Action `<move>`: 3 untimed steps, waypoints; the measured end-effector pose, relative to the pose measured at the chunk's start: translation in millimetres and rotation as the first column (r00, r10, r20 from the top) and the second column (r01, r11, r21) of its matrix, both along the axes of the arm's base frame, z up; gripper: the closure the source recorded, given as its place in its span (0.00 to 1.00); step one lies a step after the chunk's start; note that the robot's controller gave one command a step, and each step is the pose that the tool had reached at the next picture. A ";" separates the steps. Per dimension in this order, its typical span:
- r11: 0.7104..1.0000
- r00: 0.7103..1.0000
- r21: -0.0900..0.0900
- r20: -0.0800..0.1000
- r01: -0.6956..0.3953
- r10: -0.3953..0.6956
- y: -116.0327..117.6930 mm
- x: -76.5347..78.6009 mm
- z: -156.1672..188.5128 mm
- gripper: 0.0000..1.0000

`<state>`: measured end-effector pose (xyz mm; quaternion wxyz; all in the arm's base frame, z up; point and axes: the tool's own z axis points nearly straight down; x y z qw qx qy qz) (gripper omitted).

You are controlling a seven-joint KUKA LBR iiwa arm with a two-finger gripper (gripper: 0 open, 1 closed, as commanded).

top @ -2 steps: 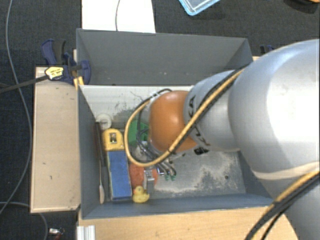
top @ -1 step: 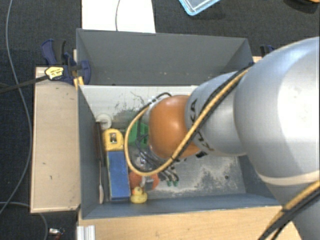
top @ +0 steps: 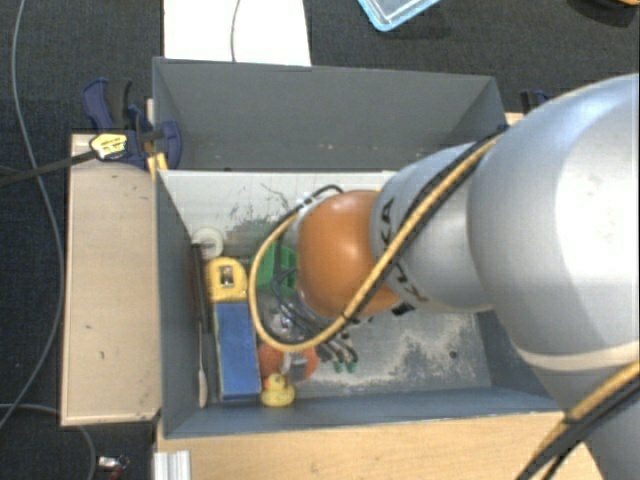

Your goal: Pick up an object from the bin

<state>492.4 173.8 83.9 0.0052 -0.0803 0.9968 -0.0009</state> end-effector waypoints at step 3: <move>1.000 1.000 -0.003 -0.008 -0.007 0.007 -16.7 -0.1 160.9 1.00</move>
Offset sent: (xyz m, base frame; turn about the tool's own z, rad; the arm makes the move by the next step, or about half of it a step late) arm 0.0014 -0.0114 0.0939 0.0031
